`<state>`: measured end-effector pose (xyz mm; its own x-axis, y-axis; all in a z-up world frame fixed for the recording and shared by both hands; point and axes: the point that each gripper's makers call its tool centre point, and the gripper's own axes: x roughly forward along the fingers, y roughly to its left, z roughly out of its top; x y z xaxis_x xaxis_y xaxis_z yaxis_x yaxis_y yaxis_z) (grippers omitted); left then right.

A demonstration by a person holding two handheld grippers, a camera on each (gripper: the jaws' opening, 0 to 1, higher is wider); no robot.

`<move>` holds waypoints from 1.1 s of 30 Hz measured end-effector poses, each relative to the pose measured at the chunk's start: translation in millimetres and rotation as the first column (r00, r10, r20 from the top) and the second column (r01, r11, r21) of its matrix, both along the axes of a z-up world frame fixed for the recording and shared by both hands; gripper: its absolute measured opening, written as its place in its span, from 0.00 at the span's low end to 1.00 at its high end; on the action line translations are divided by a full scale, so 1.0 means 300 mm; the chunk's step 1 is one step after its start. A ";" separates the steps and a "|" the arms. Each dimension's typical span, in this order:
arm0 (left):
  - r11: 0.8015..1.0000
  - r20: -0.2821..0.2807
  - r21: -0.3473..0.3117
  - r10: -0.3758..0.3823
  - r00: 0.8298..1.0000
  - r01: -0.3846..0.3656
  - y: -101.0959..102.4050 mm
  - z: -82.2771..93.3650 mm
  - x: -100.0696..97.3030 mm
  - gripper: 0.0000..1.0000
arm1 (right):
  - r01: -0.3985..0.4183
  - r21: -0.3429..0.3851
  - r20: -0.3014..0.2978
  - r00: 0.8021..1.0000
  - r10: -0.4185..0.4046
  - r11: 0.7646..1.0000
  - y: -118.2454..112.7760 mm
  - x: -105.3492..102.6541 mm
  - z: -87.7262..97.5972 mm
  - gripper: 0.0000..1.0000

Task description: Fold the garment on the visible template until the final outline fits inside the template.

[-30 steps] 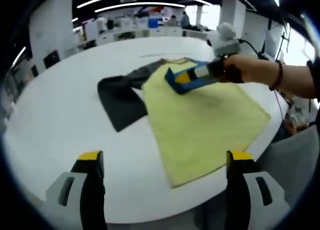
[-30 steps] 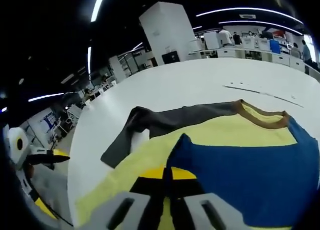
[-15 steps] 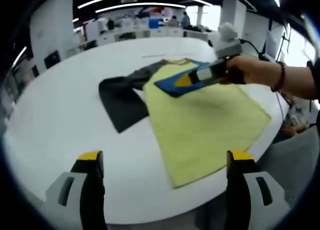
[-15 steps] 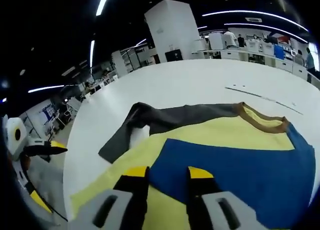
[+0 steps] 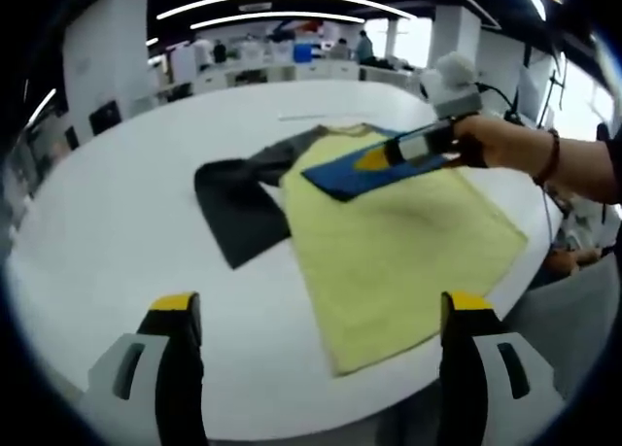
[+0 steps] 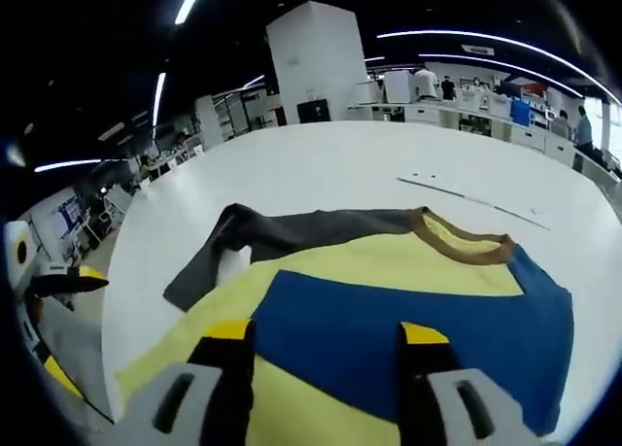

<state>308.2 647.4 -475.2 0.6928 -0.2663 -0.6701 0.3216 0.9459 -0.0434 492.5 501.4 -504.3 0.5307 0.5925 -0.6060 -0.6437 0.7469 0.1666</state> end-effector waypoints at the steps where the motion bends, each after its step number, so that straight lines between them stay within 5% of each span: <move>1: 1.000 -0.001 0.001 0.000 1.000 0.000 -0.001 0.001 0.001 0.99 | 0.006 -0.005 0.004 1.000 -0.006 1.000 -0.017 0.003 0.004 0.61; 15: 1.000 0.002 0.001 -0.018 1.000 0.018 -0.024 0.004 0.014 0.99 | 0.114 -0.066 0.053 0.992 -0.110 0.991 -0.244 0.047 0.036 0.63; 33: 1.000 -0.001 -0.015 -0.026 1.000 0.026 -0.042 0.006 0.022 0.99 | 0.251 -0.081 0.030 0.968 -0.250 0.965 -0.490 0.054 0.012 0.59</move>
<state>314.7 634.8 -473.5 0.6849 -0.2941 -0.6667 0.3462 0.9364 -0.0574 508.6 354.3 -500.8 0.6675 0.3870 -0.6361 -0.4368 0.8954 0.0863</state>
